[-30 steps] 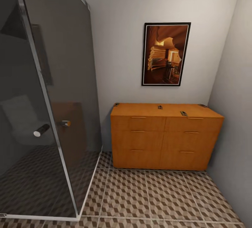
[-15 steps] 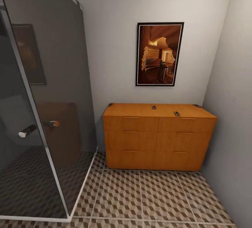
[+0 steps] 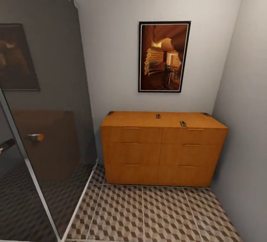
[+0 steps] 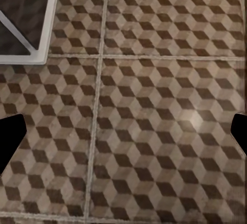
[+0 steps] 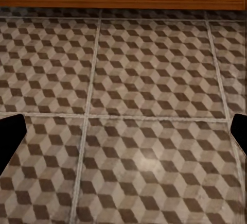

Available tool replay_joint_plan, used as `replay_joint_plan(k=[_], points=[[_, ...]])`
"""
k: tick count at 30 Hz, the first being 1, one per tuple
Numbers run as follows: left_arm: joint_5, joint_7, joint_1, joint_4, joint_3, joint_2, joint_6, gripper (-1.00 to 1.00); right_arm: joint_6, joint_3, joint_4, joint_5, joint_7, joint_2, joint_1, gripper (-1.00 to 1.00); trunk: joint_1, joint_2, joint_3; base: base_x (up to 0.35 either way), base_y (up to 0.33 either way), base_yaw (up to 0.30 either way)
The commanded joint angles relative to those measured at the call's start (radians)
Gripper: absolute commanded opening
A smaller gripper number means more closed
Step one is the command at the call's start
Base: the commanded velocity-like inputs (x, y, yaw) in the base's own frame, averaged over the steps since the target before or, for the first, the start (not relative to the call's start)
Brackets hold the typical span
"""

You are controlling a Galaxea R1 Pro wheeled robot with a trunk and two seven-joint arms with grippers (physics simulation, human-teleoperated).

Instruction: Take the four mousetraps from the cabinet in the bathroom and place them on the bathroom floor. Make sure all four end up on the same floor surface, and ensure that at least two of them are either under or directly next to the same bathroom sink.

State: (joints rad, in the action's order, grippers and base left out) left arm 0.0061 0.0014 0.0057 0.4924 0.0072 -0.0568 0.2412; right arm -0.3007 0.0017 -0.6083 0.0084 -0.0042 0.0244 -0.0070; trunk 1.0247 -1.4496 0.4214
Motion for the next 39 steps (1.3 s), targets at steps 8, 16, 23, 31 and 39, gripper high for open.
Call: replay_joint_plan(k=[8, 16, 23, 31, 39], points=[[0.001, 0.0, 0.0, 0.0, 0.001, 0.0, 0.001, 1.0, -0.003, 0.0, 0.001, 0.001, 0.0, 0.0, -0.001, 1.0, 0.0, 0.0, 0.001, 0.197, -0.188, 0.0], [0.002, 0.0, 0.0, -0.001, 0.001, 0.0, 0.001, 1.0, -0.003, 0.0, 0.001, 0.001, 0.0, 0.0, -0.001, 1.0, 0.0, 0.0, 0.001, 0.197, -0.188, 0.0], [0.002, 0.0, 0.0, -0.002, 0.001, 0.0, 0.001, 1.0, -0.003, 0.0, 0.001, 0.001, 0.0, 0.0, -0.001, 1.0, 0.0, 0.0, 0.001, 0.197, -0.188, 0.0], [0.002, 0.0, 0.0, -0.005, 0.0, 0.0, 0.001, 1.0, -0.003, 0.001, 0.001, 0.0, 0.0, 0.0, -0.001, 1.0, 0.0, 0.0, 0.001, 0.195, -0.183, 0.0], [0.0, 0.0, 0.0, -0.019, 0.0, 0.0, 0.001, 1.0, -0.003, 0.0, 0.002, 0.001, -0.001, -0.001, -0.001, 1.0, 0.0, 0.0, 0.001, 0.1, -0.104, 0.0]])
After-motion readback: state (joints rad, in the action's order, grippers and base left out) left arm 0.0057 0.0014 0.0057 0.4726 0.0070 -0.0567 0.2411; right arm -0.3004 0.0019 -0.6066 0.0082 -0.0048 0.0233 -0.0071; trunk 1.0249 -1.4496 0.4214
